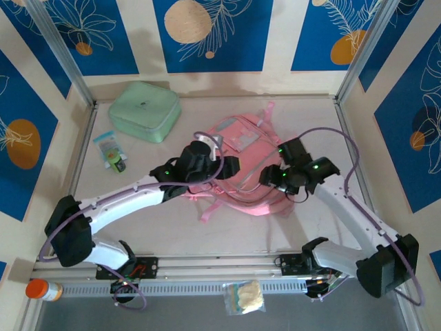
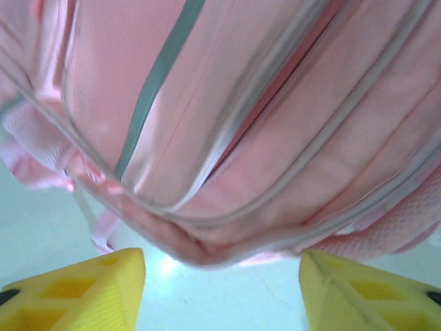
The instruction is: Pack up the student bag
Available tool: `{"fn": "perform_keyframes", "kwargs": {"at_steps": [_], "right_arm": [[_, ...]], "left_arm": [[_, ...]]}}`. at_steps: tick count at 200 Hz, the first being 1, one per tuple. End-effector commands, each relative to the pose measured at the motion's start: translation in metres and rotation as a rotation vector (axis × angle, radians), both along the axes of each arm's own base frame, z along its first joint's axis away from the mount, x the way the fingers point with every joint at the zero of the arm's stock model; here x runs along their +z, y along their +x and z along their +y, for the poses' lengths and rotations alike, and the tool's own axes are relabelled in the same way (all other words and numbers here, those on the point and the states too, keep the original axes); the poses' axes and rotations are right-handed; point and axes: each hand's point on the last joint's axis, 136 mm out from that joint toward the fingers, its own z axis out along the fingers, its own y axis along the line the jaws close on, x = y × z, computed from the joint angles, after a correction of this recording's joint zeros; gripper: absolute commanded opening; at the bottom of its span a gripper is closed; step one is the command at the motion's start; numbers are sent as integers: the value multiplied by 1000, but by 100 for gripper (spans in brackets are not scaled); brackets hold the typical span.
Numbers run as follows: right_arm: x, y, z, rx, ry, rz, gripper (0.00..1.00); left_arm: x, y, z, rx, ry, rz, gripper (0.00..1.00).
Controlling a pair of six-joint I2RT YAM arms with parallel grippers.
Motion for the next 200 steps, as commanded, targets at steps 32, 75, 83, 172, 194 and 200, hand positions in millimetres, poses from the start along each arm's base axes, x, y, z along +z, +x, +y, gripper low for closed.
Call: {"fn": "perform_keyframes", "kwargs": {"at_steps": [32,75,83,172,194,200], "right_arm": [[-24,-14,37,-139,-182,5,64],[-34,7,94,-225,-91,-25,64],[-35,9,98,-246,-104,-44,64],[-74,28,105,-493,-80,-40,55],[-80,30,116,-482,-50,-34,52],[-82,31,118,-480,-53,-28,52]], "left_arm": [[-65,27,25,67,-54,159,57],[-95,41,29,87,-83,208,49],[-98,42,31,97,-86,210,48],[-122,47,37,98,-104,269,46],[-133,44,39,104,-95,290,45],[-137,42,43,117,-95,293,45]]}}
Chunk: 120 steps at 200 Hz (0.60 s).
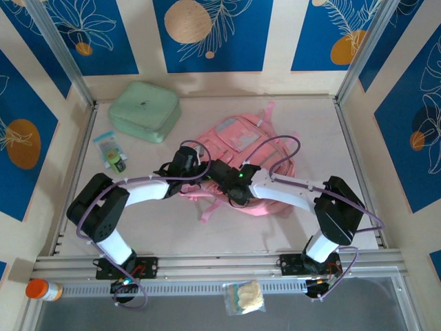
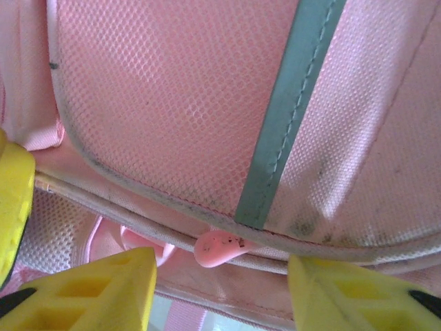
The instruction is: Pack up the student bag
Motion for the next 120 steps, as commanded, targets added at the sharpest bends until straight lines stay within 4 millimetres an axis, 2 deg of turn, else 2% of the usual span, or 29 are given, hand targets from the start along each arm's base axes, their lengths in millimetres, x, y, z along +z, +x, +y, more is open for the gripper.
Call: {"fn": "perform_keyframes", "kwargs": {"at_steps": [1,15,39,66,102,120], "right_arm": [[-11,7,2,-63,10,-13,52],[-12,7,-2,-92,-30,1,53],[-18,10,-5,-110,-80,-3,53],[-27,8,-13,-104,-159,32,44],[-26,-4,-25,-71,-209,60,29],[-23,-14,-36,-42,-249,77,28]], "left_arm": [[-14,-2,5,16,-14,22,45],[-24,-6,12,37,-8,25,44],[-41,-10,12,19,17,64,40],[-48,-11,17,44,16,61,38],[-56,-12,29,63,89,66,41],[-57,-13,33,62,110,69,42]]}}
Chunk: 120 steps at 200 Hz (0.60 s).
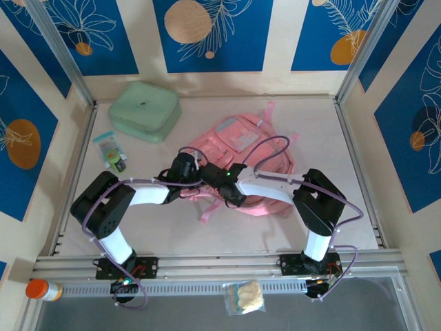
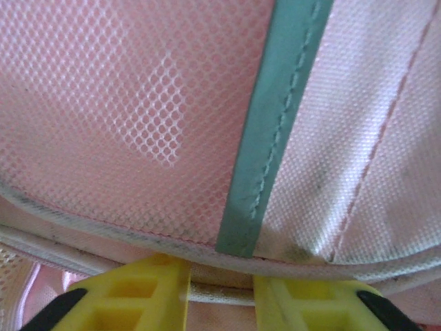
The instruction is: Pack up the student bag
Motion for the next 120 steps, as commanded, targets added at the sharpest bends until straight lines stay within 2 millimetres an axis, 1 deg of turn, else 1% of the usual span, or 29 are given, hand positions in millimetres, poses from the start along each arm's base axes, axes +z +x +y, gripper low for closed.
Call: {"fn": "perform_keyframes", "kwargs": {"at_steps": [1,14,23,34,44,69,98,120], "right_arm": [[4,-15,-28,22,-108,23,28],[1,-23,-39,37,-123,51,26],[-1,-26,-44,51,-118,62,24],[1,-28,-47,72,-112,57,23],[5,-25,-43,108,-105,45,22],[15,-20,-32,165,-110,35,27],[9,-7,-21,232,-106,21,33],[11,3,-16,289,-133,-8,36]], "left_arm": [[-37,-10,27,40,135,86,42],[-34,-10,26,30,138,79,43],[-33,-9,25,27,141,80,44],[-33,-9,23,21,138,81,44],[-33,-9,22,18,129,84,44],[-30,-8,20,14,121,82,45],[-27,-8,20,11,125,79,46],[-24,-10,19,5,116,77,47]]}}
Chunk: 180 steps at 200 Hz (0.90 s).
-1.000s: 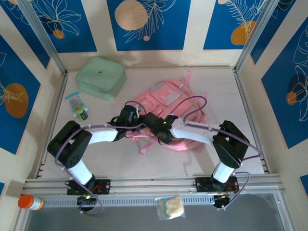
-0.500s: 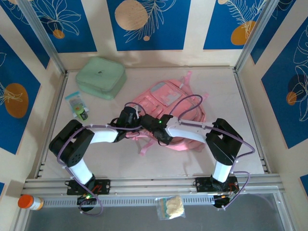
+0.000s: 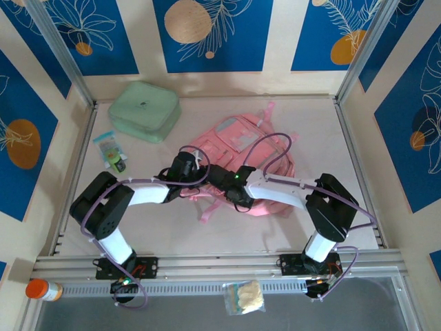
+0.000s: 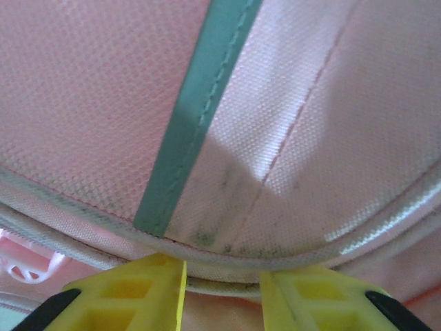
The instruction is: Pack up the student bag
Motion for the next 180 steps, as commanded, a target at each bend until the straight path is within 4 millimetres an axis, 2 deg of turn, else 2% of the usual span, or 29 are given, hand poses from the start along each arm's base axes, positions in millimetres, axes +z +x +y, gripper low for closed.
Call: {"fn": "perform_keyframes", "kwargs": {"at_steps": [1,23,48,82,107,139,163,180], "right_arm": [[4,16,6,77,-36,-40,36],[5,20,16,120,-23,-53,38],[13,12,-2,-21,-6,-72,43],[35,35,-5,-10,24,-202,48],[42,45,-6,-44,35,-202,53],[36,43,-3,-71,-32,-197,62],[28,41,-10,-133,-120,-166,63],[22,38,-8,-123,-155,-159,63]], "left_arm": [[-24,-9,19,23,91,75,47],[-22,-11,17,20,87,76,47],[-21,-17,9,-3,82,74,45],[-32,-24,8,-6,105,96,40],[-39,-29,7,-1,103,104,32],[-46,-37,2,-16,102,121,25],[-50,-39,5,-4,99,128,24],[-51,-40,7,-5,113,135,24]]}}
